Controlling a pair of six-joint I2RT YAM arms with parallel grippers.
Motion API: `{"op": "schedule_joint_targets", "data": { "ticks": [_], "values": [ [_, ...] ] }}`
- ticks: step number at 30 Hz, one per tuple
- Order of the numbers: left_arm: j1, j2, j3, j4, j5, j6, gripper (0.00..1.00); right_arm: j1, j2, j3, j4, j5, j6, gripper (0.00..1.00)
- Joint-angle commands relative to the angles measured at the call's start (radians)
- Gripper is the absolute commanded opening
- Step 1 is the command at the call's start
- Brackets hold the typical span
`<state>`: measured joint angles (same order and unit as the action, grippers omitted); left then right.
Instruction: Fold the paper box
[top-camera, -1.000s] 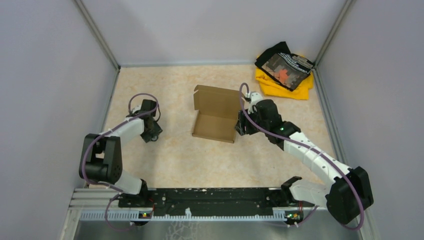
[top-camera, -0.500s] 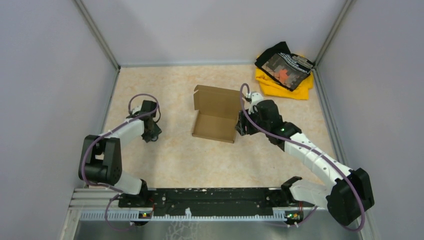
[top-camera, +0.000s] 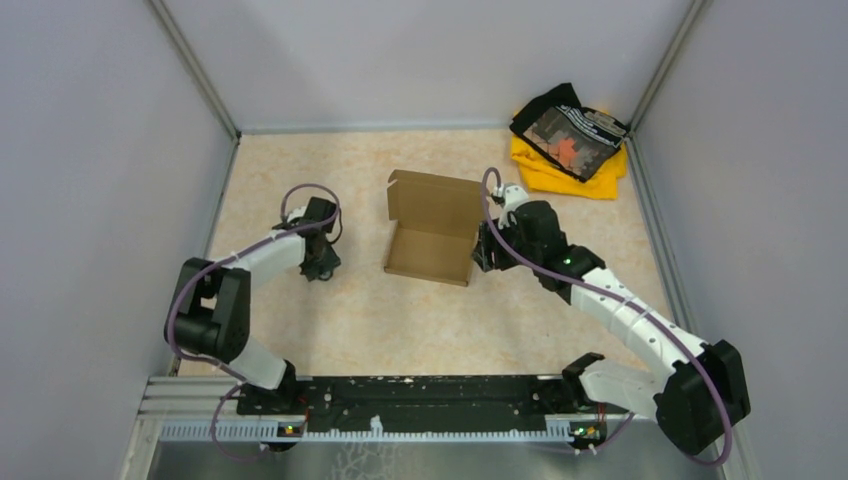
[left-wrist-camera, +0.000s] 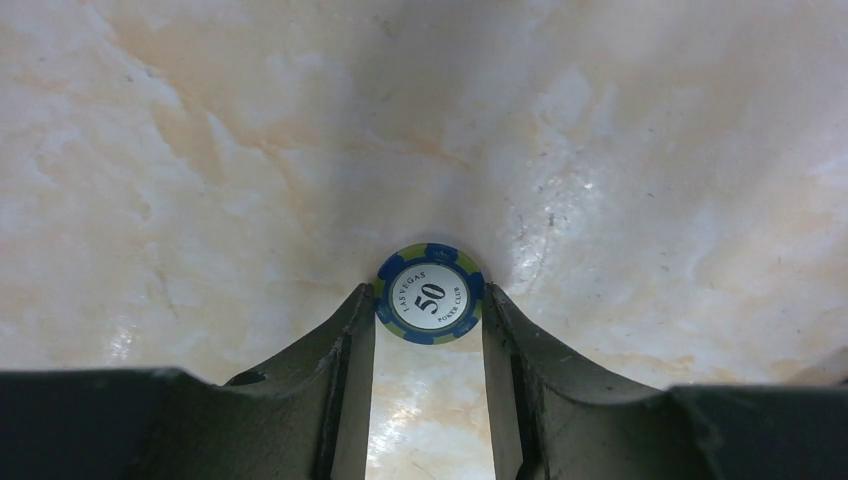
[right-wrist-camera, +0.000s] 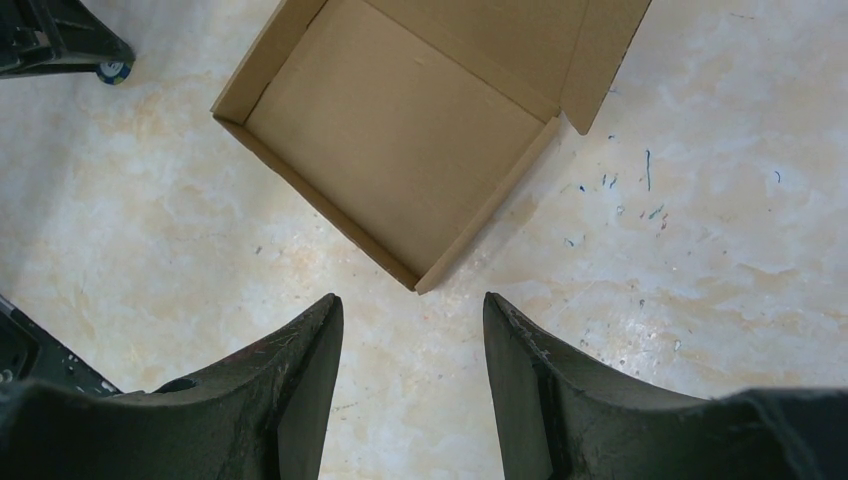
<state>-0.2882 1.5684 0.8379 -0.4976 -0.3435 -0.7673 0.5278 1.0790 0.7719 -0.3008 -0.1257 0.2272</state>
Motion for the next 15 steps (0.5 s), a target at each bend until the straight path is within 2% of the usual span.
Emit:
{"op": "schedule_joint_targets", "data": {
  "ticks": [1,15],
  "values": [
    [-0.053,0.102,-0.023,-0.071,0.177,-0.051,0.40,0.003,-0.037,0.000,0.016,0.016,-0.016,0.54],
    [-0.080,0.065,0.099,-0.170,0.122,-0.023,0.40,0.003,-0.045,0.002,0.011,0.020,-0.017,0.54]
  ]
}}
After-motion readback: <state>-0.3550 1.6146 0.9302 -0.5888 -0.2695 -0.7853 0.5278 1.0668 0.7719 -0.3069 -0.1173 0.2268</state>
